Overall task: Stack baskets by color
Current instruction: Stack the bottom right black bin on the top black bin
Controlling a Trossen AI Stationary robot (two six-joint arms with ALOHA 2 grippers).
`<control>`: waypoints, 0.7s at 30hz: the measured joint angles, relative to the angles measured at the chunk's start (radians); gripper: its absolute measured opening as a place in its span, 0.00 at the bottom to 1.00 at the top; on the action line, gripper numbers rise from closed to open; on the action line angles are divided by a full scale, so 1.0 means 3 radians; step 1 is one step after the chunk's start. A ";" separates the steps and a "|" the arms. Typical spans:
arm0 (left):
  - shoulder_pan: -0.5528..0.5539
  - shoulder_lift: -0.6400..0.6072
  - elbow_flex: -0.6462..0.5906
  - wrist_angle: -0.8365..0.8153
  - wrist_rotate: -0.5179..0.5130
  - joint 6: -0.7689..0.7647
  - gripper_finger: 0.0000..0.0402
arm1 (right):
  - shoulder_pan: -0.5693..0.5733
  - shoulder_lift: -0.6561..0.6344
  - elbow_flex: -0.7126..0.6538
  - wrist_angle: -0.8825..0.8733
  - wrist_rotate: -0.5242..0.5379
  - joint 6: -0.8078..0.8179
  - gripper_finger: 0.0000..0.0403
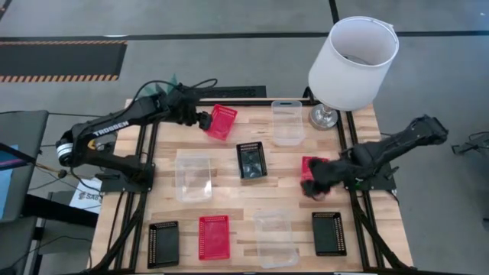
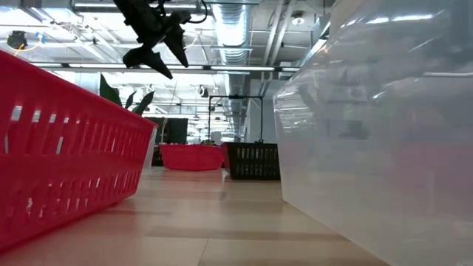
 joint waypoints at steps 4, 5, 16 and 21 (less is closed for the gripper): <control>-0.0073 0.0001 0.0000 -0.0024 0.0000 -0.0025 0.58 | 0.0584 0.0043 0.0033 -0.0297 -0.0116 0.0736 0.29; -0.0086 0.0001 0.0000 -0.0029 0.0000 -0.0044 0.58 | 0.0747 0.0066 0.0033 -0.0381 -0.0117 0.0969 0.30; -0.0106 0.0001 0.0000 0.0046 0.0084 -0.0119 0.58 | 0.1684 0.0730 0.0030 -0.0656 -0.0349 0.2154 0.60; -0.0105 0.0001 0.0000 0.0044 0.0088 -0.0143 0.58 | 0.1680 0.1002 0.0030 -0.0707 -0.0326 0.2339 0.67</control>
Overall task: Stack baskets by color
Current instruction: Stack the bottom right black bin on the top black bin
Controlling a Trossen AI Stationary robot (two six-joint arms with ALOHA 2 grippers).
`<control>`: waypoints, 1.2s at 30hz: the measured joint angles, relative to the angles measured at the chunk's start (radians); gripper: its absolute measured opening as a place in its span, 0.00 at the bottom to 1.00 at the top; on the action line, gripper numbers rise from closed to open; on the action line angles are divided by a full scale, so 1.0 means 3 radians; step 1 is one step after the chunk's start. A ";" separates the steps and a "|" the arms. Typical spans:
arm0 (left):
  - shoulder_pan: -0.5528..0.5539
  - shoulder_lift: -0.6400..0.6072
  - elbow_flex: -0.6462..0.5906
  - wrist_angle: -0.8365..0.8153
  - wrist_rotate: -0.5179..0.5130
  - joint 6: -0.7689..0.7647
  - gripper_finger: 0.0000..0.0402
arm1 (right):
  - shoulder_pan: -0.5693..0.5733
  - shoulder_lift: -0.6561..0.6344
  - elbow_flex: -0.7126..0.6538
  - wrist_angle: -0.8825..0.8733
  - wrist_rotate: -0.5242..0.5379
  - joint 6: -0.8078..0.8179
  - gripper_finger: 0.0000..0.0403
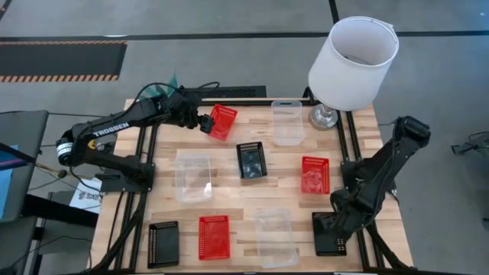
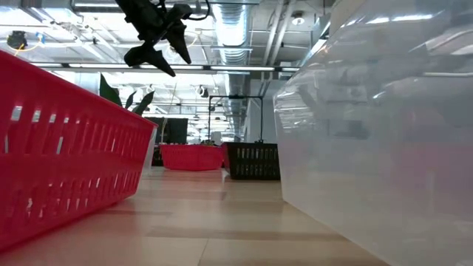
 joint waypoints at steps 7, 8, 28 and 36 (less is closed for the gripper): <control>0.0001 0.0000 0.0000 0.0000 0.0001 -0.0006 0.58 | 0.0094 0.0160 -0.0301 0.0370 0.0071 0.0368 0.63; 0.0001 0.0001 0.0000 0.0000 0.0001 -0.0006 0.58 | 0.0106 0.0171 -0.0354 0.0457 0.0076 0.0380 0.63; 0.0001 0.0003 0.0000 -0.0003 0.0000 -0.0002 0.58 | 0.0047 0.0404 -0.0393 0.0939 -0.0116 0.0331 0.04; 0.0001 0.0003 0.0000 -0.0003 0.0076 -0.0007 0.58 | 0.0008 0.0139 0.0064 0.0161 0.0043 0.0341 0.02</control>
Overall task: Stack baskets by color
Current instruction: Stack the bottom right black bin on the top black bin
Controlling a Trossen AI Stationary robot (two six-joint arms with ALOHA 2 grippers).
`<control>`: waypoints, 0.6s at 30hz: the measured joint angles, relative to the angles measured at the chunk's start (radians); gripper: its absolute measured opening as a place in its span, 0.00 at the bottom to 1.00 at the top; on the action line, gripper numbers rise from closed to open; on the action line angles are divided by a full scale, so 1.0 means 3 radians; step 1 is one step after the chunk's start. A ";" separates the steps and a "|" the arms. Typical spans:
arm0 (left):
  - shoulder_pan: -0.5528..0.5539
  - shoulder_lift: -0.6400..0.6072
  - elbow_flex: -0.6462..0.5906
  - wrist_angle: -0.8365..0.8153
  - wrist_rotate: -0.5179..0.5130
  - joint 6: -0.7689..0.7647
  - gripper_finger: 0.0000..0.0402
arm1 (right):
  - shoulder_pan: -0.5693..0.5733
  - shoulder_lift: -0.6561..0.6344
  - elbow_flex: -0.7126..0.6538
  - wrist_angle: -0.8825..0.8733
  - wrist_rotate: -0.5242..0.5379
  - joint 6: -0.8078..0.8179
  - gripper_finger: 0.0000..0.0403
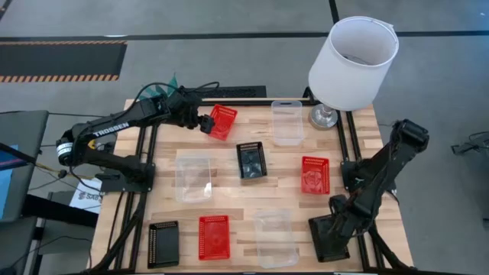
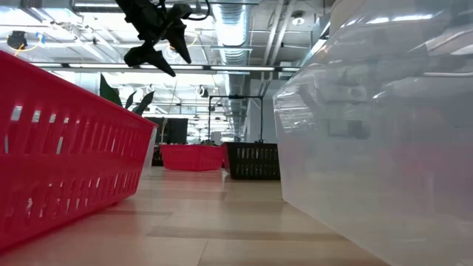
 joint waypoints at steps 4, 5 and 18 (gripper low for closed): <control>0.0000 0.0000 0.0000 0.0000 0.0019 0.0005 0.58 | -0.0122 -0.0208 0.0552 -0.0782 0.0241 -0.0102 0.02; 0.0000 0.0000 0.0000 -0.0001 0.0019 0.0017 0.58 | -0.0170 -0.0251 0.0700 -0.0960 0.0348 -0.0142 0.02; 0.0000 0.0000 0.0000 0.0000 0.0016 0.0028 0.58 | -0.2082 -0.0161 0.1744 -0.1592 0.1196 -0.2626 0.02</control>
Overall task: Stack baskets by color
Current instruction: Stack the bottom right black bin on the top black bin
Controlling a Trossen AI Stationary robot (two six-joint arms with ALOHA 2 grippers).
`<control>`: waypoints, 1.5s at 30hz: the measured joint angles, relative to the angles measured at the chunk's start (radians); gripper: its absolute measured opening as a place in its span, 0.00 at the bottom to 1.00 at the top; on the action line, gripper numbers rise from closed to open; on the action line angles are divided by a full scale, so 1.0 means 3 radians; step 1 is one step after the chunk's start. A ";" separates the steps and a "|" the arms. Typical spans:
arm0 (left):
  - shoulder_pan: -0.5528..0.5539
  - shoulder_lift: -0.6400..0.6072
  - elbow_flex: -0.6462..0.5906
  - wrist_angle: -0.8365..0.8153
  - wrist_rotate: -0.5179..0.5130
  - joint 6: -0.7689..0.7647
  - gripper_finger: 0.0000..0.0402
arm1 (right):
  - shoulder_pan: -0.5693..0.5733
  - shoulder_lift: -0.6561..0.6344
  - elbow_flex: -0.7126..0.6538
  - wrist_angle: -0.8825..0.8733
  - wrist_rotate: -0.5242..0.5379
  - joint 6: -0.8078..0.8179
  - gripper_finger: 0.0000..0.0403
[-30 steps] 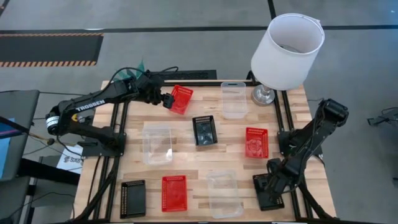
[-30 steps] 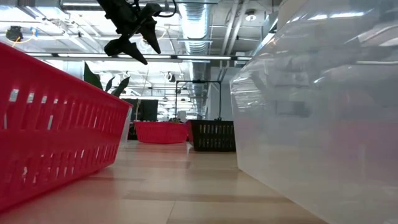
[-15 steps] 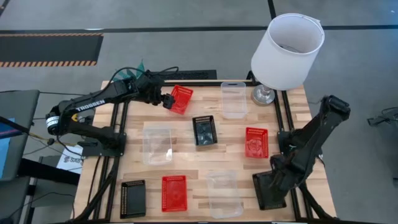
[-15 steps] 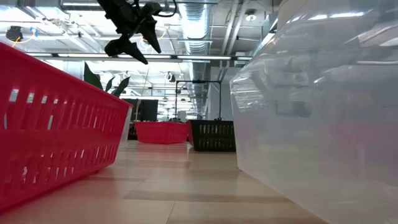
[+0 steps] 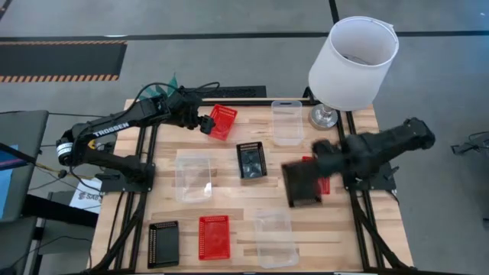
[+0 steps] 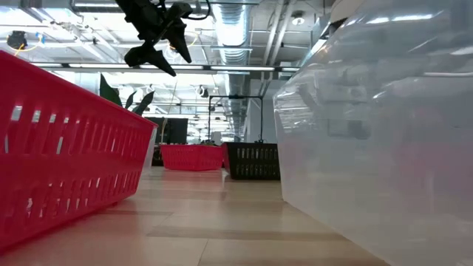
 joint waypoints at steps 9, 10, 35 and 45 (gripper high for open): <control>0.0000 0.0000 0.0000 -0.0020 0.0002 0.0000 0.58 | -0.1243 0.0539 0.0000 0.1372 -0.0197 -0.1858 0.02; 0.0000 0.0000 0.0000 -0.0020 0.0001 0.0000 0.58 | -0.1334 0.0611 0.0000 0.1487 -0.0256 -0.1967 0.02; -0.0001 -0.0003 0.0000 -0.0034 0.0029 -0.0031 0.58 | -0.1733 0.1579 -0.0003 0.2307 -0.0654 -0.2174 0.04; 0.0000 -0.0003 0.0000 -0.0035 0.0031 -0.0029 0.58 | -0.1690 0.1589 -0.0001 0.2215 -0.0904 -0.2103 0.05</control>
